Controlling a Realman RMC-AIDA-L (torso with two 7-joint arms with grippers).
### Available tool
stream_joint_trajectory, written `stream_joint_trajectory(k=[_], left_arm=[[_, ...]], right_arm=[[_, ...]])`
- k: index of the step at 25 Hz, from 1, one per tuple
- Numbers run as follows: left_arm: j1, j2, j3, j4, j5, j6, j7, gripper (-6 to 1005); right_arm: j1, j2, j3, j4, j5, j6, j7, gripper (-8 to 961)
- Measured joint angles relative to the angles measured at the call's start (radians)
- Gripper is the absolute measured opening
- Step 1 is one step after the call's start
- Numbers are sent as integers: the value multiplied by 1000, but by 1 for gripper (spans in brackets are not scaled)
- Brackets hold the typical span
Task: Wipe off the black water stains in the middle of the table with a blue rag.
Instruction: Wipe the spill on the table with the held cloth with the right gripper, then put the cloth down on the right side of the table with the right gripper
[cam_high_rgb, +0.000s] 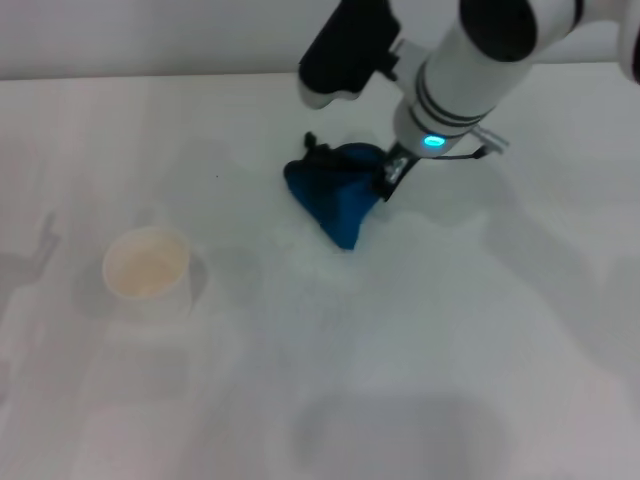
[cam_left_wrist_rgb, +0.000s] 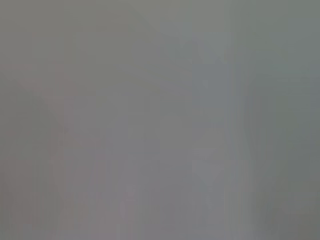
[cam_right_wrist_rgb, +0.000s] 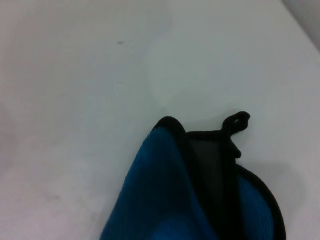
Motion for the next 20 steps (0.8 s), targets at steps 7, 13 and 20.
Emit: stream_joint_trajectory(k=[7,13,20], left_arm=[[-13,0,0,-22,-6,-4,-2,887],[-25,0,0,-23,-12,-16,-2,888],[-37,0,0,-23,-14,-22,-3,887]], right_arm=[[-230,-4,242,-286,-110,68,-81,57],[-391,-4,361,-453,-24,57,-230,57],[-516,-4,433,-454,101,-9,-412,57]])
